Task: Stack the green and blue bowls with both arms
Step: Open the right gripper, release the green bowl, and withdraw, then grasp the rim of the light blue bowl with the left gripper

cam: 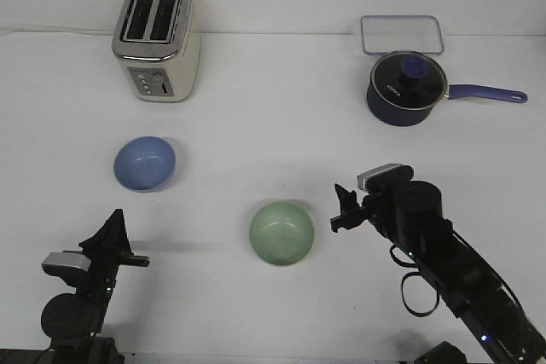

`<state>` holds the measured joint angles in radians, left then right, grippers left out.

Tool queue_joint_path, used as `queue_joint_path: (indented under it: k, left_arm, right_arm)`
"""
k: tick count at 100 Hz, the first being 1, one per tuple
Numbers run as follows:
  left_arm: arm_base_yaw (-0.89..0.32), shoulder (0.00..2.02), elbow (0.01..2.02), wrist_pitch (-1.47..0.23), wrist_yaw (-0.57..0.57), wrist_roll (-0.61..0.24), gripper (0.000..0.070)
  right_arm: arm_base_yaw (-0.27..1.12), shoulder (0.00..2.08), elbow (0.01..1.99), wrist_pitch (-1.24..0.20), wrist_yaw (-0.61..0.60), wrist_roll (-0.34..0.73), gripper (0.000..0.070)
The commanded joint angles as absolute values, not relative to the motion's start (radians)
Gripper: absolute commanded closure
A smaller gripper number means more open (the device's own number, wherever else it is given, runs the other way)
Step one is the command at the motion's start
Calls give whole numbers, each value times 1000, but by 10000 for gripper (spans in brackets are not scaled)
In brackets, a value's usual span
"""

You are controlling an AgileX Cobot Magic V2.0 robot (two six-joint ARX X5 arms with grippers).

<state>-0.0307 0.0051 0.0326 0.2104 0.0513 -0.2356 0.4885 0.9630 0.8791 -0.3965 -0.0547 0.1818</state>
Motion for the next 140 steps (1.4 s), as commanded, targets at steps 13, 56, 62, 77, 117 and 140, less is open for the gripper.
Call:
queue_joint_path:
  k: [13, 56, 62, 77, 117, 140]
  left_arm:
    - [-30, 3, 45, 234, 48, -426, 688]
    - [-30, 241, 395, -114, -38, -369, 688]
    - [-30, 339, 464, -160, -38, -319, 688]
    - [-30, 603, 637, -287, -38, -245, 663]
    - [45, 1121, 886, -342, -17, -255, 185]
    - [139, 1295, 950, -320, 62, -255, 185]
  right_arm:
    - [487, 803, 752, -281, 27, 103, 364]
    - [487, 464, 497, -242, 160, 104, 364]
    - [485, 460, 497, -257, 162, 104, 364]
    - [484, 459, 497, -265, 158, 104, 364]
    - [484, 459, 497, -264, 153, 104, 364]
    - [484, 459, 497, -263, 146, 104, 364]
